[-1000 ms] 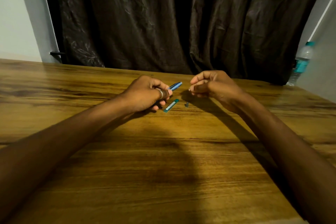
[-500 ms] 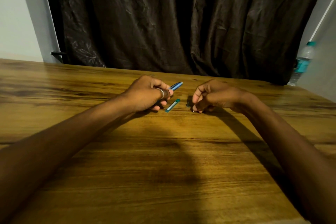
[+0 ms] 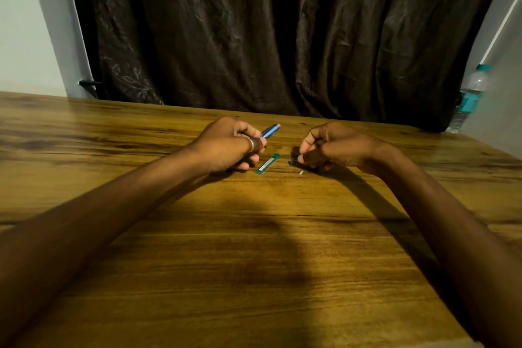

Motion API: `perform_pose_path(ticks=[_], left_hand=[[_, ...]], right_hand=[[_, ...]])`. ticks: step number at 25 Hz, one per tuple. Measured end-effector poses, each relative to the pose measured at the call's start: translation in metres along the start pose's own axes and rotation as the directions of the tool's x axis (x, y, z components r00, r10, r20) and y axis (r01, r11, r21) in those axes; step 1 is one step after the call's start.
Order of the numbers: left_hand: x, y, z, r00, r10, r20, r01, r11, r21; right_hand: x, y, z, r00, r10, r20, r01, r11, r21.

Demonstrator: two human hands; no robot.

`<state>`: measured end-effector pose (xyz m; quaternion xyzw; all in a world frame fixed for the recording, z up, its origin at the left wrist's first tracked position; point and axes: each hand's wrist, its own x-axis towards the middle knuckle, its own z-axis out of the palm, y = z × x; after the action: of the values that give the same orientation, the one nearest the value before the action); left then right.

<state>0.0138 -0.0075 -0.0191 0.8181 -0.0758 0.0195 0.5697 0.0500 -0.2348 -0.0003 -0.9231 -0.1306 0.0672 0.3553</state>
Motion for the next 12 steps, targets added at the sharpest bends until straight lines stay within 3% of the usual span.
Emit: perform_pose_path(ticks=[2,6,9,12], left_hand=[[0.004,-0.001,0.0,1.0,0.017,-0.002,-0.017,0.999,0.036],[0.012,-0.005,0.003,0.993,0.117,-0.033,-0.097,0.928,0.36],[0.01,-0.003,0.013,0.981,0.179,-0.074,-0.105,0.814,0.571],[0.013,-0.006,0.025,0.968,0.228,-0.108,-0.073,0.662,0.746]], right_hand=[[0.003,0.001,0.002,0.995,-0.014,-0.102,0.015,1.0,0.013],[0.01,0.003,0.009,0.953,-0.104,-0.286,0.104,0.994,-0.018],[0.017,-0.002,0.013,0.919,-0.163,-0.359,0.156,0.987,-0.049],[0.024,-0.017,0.016,0.914,-0.22,-0.342,0.191,0.975,-0.115]])
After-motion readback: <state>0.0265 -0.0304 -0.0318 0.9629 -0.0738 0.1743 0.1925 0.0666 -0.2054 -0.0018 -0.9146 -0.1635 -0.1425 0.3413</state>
